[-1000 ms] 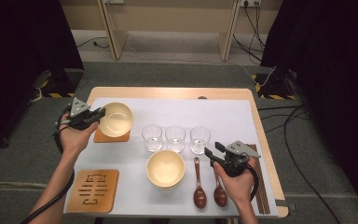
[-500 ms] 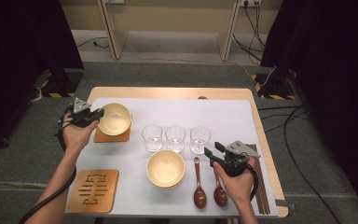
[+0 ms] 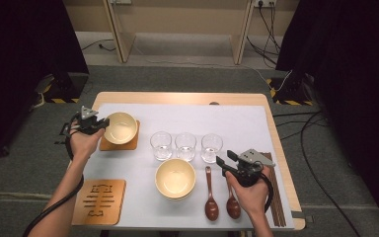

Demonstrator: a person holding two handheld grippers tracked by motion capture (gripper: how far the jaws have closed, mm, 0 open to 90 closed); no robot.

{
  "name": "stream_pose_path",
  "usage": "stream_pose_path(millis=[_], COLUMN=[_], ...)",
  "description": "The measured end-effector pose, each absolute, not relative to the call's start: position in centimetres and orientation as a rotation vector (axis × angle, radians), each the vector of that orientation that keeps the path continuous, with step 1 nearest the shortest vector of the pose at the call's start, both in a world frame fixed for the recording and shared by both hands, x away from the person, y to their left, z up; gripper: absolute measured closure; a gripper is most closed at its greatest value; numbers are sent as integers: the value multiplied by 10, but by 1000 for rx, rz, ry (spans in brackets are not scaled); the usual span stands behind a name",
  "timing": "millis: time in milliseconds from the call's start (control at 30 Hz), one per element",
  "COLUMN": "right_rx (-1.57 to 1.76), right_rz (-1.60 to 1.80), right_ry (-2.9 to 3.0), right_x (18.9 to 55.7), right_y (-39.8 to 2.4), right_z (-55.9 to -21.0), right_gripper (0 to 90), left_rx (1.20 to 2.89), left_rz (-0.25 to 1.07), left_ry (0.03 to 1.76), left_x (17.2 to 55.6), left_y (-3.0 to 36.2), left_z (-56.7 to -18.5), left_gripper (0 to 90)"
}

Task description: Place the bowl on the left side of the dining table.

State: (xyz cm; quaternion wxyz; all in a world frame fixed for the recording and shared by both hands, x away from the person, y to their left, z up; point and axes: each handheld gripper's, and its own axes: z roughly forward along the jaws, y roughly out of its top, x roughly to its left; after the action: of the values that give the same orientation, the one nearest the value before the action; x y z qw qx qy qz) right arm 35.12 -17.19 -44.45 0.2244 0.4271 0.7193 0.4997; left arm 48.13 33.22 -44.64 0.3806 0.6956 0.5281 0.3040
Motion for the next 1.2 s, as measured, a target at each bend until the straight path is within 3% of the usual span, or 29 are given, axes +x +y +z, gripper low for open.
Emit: stream_pose_path(millis=[1000,1200], right_rx=[1196,1204], right_rz=[1374,1362], right_ry=[1999,2002], right_x=[352,353], right_y=[-172,-173], right_z=[-446,-446], right_gripper=[513,515], left_rx=[1767,1734], left_rz=[733,747], left_ry=[1459,1449], left_x=[498,494], left_y=[340,340], left_z=[-467,-458], left_gripper=[804,613])
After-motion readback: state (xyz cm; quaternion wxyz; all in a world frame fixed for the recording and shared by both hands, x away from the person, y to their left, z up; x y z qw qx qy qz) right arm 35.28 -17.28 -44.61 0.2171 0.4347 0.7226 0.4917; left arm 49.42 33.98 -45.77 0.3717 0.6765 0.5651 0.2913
